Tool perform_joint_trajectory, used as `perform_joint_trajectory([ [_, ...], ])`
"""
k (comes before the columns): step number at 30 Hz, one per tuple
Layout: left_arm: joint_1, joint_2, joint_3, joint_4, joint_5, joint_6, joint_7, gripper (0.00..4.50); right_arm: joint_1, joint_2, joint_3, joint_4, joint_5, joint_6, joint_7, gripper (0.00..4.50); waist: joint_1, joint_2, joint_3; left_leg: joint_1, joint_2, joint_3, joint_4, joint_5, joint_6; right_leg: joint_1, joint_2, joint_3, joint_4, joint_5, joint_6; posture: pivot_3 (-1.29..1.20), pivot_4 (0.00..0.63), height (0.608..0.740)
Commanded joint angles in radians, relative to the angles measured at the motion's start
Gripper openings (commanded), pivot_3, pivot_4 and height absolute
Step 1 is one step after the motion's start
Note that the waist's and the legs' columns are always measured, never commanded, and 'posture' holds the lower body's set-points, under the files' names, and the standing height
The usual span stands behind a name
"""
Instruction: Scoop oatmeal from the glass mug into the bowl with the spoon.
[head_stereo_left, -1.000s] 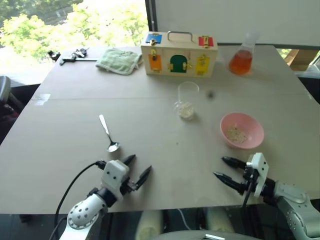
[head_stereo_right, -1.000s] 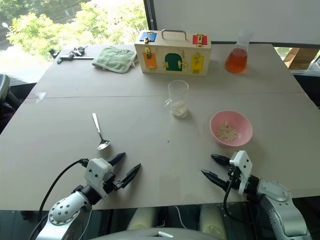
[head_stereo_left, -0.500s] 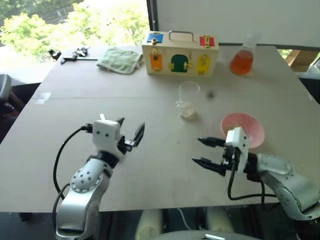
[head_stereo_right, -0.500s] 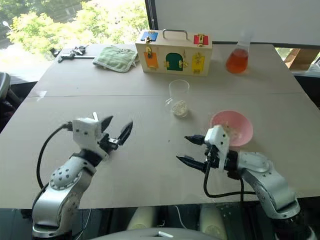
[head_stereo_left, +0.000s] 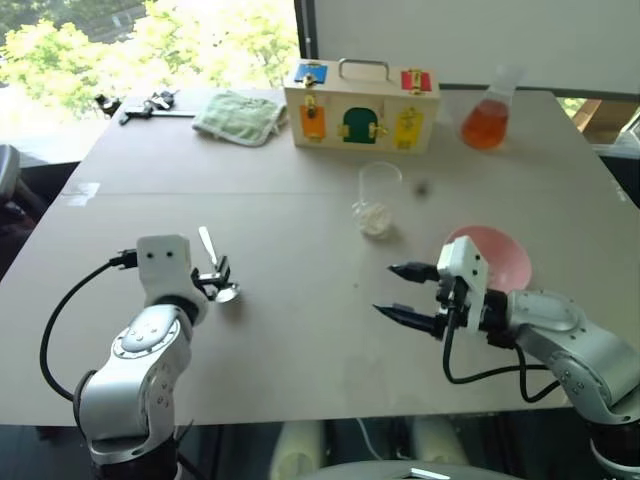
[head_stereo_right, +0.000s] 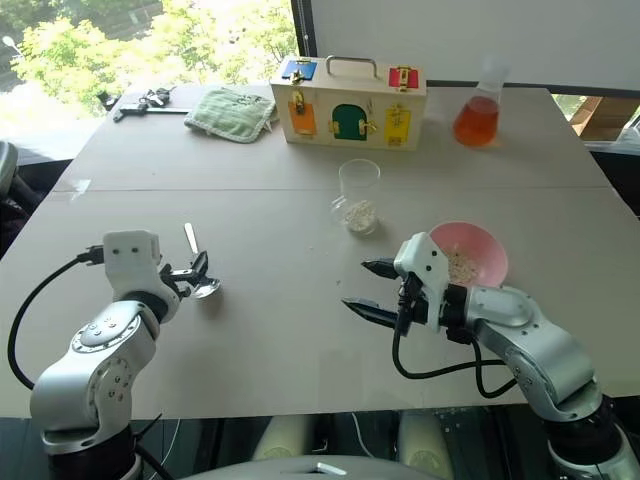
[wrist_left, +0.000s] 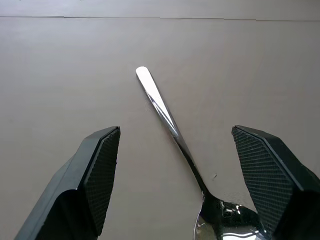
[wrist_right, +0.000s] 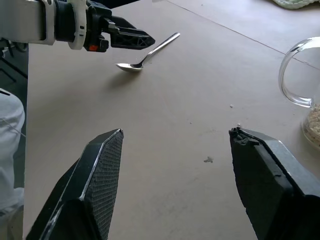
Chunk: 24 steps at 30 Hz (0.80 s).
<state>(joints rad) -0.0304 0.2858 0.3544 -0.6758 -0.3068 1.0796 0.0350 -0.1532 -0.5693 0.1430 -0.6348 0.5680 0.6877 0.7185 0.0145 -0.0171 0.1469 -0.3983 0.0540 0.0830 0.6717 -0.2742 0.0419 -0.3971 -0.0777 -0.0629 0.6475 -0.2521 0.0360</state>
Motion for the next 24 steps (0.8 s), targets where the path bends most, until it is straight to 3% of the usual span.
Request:
perform_joint_trajectory([
  [1,-0.001,-0.030,0.004,0.039,0.014,-0.021,0.010,3.73,0.004,-0.005,-0.009,-0.043,0.009,-0.021,0.004,3.42,-0.001,0.000,0.000,0.000,0.000,0.000,0.000,0.000,0.000,0.000,0.000,0.000,0.000,0.000,0.000,0.00,0.150,0.740],
  [6,-0.053,-0.038,-0.028,0.191,0.049,-0.126,0.000,3.73,0.002,-0.010,-0.005,-0.050,0.012,-0.016,0.005,3.42,0.001,0.000,0.000,0.001,0.000,-0.001,0.000,0.001,-0.001,0.000,0.000,0.000,0.002,0.000,0.000,0.00,0.150,0.740],
  [12,-0.072,-0.004,-0.044,0.269,0.064,-0.111,-0.022,3.73,-0.006,-0.012,-0.009,-0.058,0.016,-0.004,-0.003,3.42,-0.001,0.000,0.000,0.002,0.000,-0.001,0.000,-0.001,0.001,0.000,0.000,0.000,0.005,0.000,0.000,0.00,0.150,0.740],
  [18,-0.013,0.015,-0.031,0.247,0.069,-0.052,-0.027,1.20,-0.012,0.000,-0.007,-0.057,0.019,0.002,-0.018,3.42,-0.003,0.000,0.000,0.004,0.000,0.000,0.000,-0.001,0.001,0.000,-0.001,0.001,0.008,0.000,-0.001,0.00,0.150,0.740],
  [19,-0.004,0.017,-0.024,0.245,0.068,-0.053,-0.031,1.02,-0.013,0.002,-0.006,-0.057,0.019,0.002,-0.020,3.42,-0.006,0.001,0.000,0.004,0.000,0.000,0.000,-0.001,0.001,0.000,-0.001,0.001,0.008,0.000,-0.001,0.00,0.150,0.740],
  [20,0.006,0.021,-0.017,0.243,0.068,-0.058,-0.036,0.36,-0.014,0.003,-0.005,-0.057,0.019,0.002,-0.021,3.42,-0.007,0.001,-0.001,0.004,0.000,0.000,0.000,-0.001,0.001,0.000,-0.001,0.001,0.008,0.000,-0.001,0.00,0.150,0.740],
  [22,0.043,0.048,-0.018,0.232,0.070,-0.138,-0.082,0.07,-0.019,0.007,-0.004,-0.052,0.019,0.000,-0.022,3.42,-0.011,0.001,-0.001,0.005,0.000,0.001,0.000,-0.001,0.001,0.000,-0.001,0.002,0.009,0.000,-0.001,0.00,0.150,0.740],
  [24,0.089,0.067,-0.027,0.210,0.051,-0.254,-0.165,0.07,-0.026,0.015,-0.007,-0.042,0.020,-0.001,-0.026,3.42,-0.023,0.001,-0.001,0.006,0.001,0.002,0.000,-0.001,0.001,0.000,-0.001,0.003,0.010,0.000,-0.001,0.00,0.150,0.740],
])
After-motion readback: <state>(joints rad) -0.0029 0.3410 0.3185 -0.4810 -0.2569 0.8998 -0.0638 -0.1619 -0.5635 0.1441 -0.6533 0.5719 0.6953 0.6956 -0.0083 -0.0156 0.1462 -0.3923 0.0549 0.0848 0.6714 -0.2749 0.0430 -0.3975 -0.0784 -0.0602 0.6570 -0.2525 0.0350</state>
